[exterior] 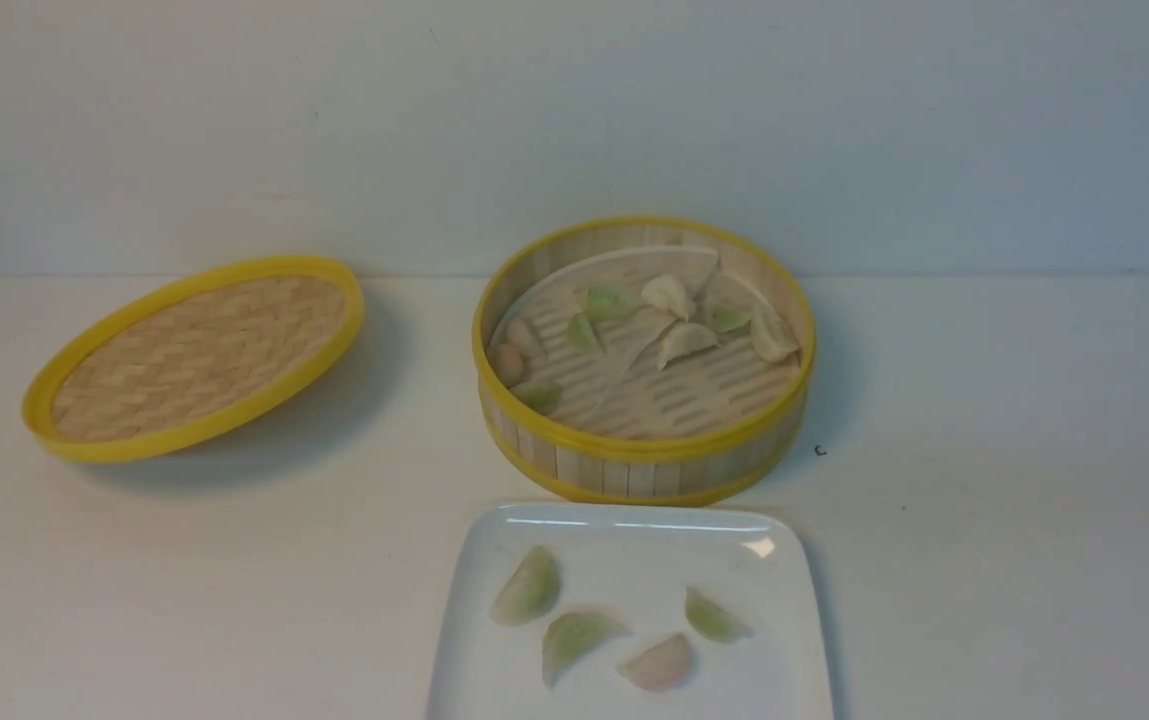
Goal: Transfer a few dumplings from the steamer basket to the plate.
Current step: Use the right arm to grab a dumpling from inside the steamer
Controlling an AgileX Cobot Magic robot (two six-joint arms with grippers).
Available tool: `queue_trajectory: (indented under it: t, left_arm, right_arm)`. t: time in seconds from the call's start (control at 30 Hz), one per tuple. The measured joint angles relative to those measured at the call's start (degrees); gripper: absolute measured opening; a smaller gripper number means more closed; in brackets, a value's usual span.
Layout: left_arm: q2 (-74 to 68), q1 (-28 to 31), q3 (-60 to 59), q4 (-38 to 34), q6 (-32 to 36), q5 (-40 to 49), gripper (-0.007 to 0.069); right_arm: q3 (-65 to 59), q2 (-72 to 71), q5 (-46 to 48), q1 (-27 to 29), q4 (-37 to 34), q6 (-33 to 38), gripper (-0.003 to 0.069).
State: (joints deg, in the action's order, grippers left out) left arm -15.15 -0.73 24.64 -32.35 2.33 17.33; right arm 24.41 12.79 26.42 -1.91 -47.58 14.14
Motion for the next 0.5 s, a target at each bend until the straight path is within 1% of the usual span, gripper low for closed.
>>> queue_trajectory:
  t: [0.1,0.17,0.27,0.37,0.5]
  left_arm:
    - [-11.9,0.0,9.5,1.8,5.3,16.3,-0.0006]
    - [-18.3,0.0,13.5,2.3,7.8,25.0,-0.0006]
    - [-29.8,0.0,20.7,2.8,10.9,38.7,-0.0006]
    - [-37.2,0.0,23.8,3.2,12.6,44.2,-0.0006]
    - [-43.7,-0.1,24.7,3.4,14.5,44.7,-0.0006]
  right_arm:
    - [6.4,10.6,8.7,0.0,5.9,1.2,-0.0013]
    - [10.4,17.5,14.1,0.0,9.9,1.4,-0.0013]
    - [17.5,27.9,21.9,0.0,13.9,1.4,-0.0013]
    - [24.1,36.2,27.0,0.0,16.5,1.7,-0.0013]
    - [32.9,45.0,31.3,-0.7,18.3,2.1,-0.0013]
